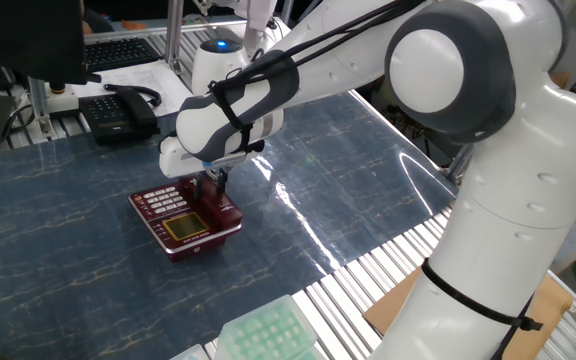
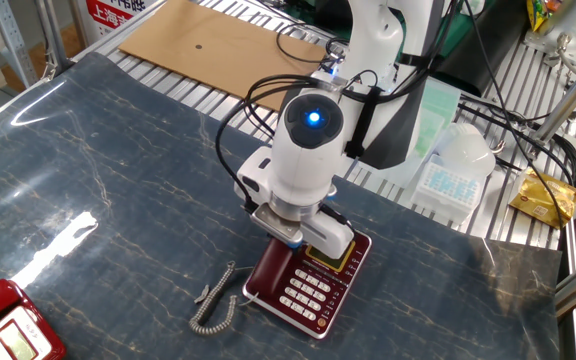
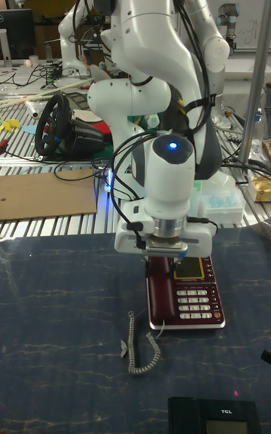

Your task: Place the handset of the telephone on the corresponding phone cradle

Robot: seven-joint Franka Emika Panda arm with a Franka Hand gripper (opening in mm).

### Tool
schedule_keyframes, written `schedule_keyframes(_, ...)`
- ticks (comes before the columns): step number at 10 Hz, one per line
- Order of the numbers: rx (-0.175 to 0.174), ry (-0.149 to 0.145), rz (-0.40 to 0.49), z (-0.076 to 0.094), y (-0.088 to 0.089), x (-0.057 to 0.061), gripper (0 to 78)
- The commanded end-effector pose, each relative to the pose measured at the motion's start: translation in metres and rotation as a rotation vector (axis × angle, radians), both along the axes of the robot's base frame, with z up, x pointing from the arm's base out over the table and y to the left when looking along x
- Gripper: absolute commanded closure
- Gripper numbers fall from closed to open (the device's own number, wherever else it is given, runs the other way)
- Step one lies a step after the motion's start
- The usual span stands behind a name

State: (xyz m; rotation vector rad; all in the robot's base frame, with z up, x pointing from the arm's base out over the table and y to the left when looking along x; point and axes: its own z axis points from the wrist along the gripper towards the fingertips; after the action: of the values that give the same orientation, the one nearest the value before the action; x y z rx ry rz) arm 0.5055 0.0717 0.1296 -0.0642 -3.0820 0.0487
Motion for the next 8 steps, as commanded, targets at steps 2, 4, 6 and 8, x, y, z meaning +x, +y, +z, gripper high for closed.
schedule_keyframes(2, -0.002, -0.014, -0.050, 0.0012, 0.0001, 0.0008, 76.2)
schedule_keyframes(4, -0.002, -0.012, -0.053, 0.0014, 0.0005, 0.0007, 76.2)
schedule_keyframes(6, 0.000, -0.009, -0.046, 0.0022, 0.0026, 0.0001, 76.2)
schedule_keyframes(8, -0.004, -0.007, -0.034, 0.0023, 0.0027, 0.0001, 76.2)
